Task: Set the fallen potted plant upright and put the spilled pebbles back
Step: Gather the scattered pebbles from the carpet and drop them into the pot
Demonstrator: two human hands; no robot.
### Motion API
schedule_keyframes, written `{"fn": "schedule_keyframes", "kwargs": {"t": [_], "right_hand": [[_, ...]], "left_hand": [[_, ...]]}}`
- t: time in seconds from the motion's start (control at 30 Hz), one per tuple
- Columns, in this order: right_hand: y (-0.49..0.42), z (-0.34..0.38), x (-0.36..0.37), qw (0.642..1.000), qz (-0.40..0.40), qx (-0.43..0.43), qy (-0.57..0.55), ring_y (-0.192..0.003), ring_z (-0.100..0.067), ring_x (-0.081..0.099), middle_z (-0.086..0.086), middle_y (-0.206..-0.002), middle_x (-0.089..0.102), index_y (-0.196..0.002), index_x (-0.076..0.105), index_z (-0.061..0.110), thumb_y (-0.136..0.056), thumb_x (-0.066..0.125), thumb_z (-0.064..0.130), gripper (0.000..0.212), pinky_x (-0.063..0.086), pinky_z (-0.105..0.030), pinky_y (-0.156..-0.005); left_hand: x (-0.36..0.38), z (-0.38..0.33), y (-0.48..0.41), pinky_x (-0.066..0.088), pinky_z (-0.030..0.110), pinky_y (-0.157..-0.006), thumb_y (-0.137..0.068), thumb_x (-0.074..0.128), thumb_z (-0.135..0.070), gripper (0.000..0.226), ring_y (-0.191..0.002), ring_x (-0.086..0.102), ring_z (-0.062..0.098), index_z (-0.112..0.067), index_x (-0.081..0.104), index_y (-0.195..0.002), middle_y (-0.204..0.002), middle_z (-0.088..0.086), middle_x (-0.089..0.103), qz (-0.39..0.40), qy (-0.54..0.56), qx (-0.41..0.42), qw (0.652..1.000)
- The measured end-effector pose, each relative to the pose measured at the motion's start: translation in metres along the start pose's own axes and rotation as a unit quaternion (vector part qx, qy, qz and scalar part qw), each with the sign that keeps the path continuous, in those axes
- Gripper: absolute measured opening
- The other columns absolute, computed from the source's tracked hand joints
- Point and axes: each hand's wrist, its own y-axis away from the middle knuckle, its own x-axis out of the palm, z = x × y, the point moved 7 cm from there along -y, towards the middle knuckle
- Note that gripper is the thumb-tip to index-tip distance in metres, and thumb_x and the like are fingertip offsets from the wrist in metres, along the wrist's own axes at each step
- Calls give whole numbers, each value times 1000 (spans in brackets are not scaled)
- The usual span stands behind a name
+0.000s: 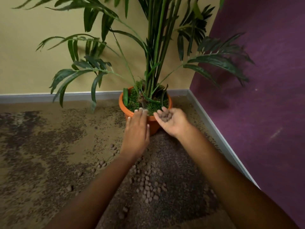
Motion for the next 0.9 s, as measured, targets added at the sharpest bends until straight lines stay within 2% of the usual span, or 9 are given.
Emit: {"fn": "schedule_keyframes", "kwargs": {"t": [0.07, 0.1, 0.17, 0.27, 0.33, 0.47, 0.57, 0.73, 0.9], "right_hand": [[-6, 5, 22, 998, -11, -22, 55, -81, -24, 57, -17, -88, 56, -85, 54, -3, -102, 26, 10, 35, 35, -30, -112], [-8, 5, 32, 995, -23, -26, 89, -58, -17, 40, -10, -71, 43, -71, 46, 3, -100, 26, 9, 36, 44, -21, -97], [-11, 3, 47, 986, -32, -19, 164, -52, -12, 23, -5, -66, 31, -66, 37, 8, -98, 26, 5, 34, 36, -17, -60], [-9, -1, 59, 976, -6, -10, 219, -96, -26, 55, -12, -88, 42, -99, 48, 1, -93, 24, -5, 26, 47, -32, -89], [-9, -1, 61, 980, 14, -8, 196, -125, -31, 44, -19, -115, 46, -117, 46, -3, -91, 23, -9, 35, 30, -42, -113], [-1, 10, 38, 982, 33, -62, 176, -141, -33, 27, -26, -148, 31, -135, 35, -11, -94, 23, -11, 43, 15, -37, -120], [10, 7, -8, 964, 47, -88, 248, -140, -38, 28, -30, -149, 31, -139, 31, -12, -97, 25, -5, 43, 27, -36, -115], [12, 5, -122, 806, -107, -160, 559, -119, -36, 56, -25, -125, 61, -119, 61, -7, -95, 41, -1, 31, 42, -41, -104], [29, -10, -207, 665, -133, -171, 715, -130, -27, 46, -16, -140, 50, -128, 57, 3, -94, 44, 3, 36, 36, -30, -108]], "left_hand": [[10, 17, -4, 8, 39, -120, -100, 32, -24, 56, -148, 6, 23, -10, 10, -150, -160, 9, 9, 64, -54, -21, 996], [15, 23, -3, 7, 40, -120, -100, 32, -26, 60, -148, 2, 23, -10, 4, -150, -160, 9, 2, 90, -74, -21, 993], [21, 26, 2, 7, 40, -120, -99, 35, -27, 65, -148, -2, 24, -10, -2, -150, -160, 8, -6, 107, -88, -13, 990], [27, 22, 9, 7, 41, -120, -98, 38, -26, 70, -148, -4, 25, -9, -7, -150, -159, 9, -12, 110, -75, -14, 991], [32, 20, 15, 6, 42, -120, -98, 37, -27, 71, -148, -5, 26, -9, -9, -149, -159, 10, -16, 115, -77, -10, 990], [53, 15, 38, 2, 45, -119, -99, 31, -31, 69, -147, -9, 27, -10, -11, -149, -157, 13, -20, 170, -100, -3, 980], [76, 8, 61, -1, 46, -119, -100, 27, -34, 67, -147, -11, 28, -10, -12, -149, -157, 14, -19, 237, -103, 5, 966], [109, -7, 99, -6, 45, -118, -100, 25, -35, 65, -147, -10, 24, -9, -9, -149, -159, 9, -13, 315, -119, 49, 940], [134, -18, 128, -11, 44, -117, -97, 21, -51, 71, -147, -12, 20, -12, -6, -150, -160, 7, -11, 360, -103, 99, 922]]}}
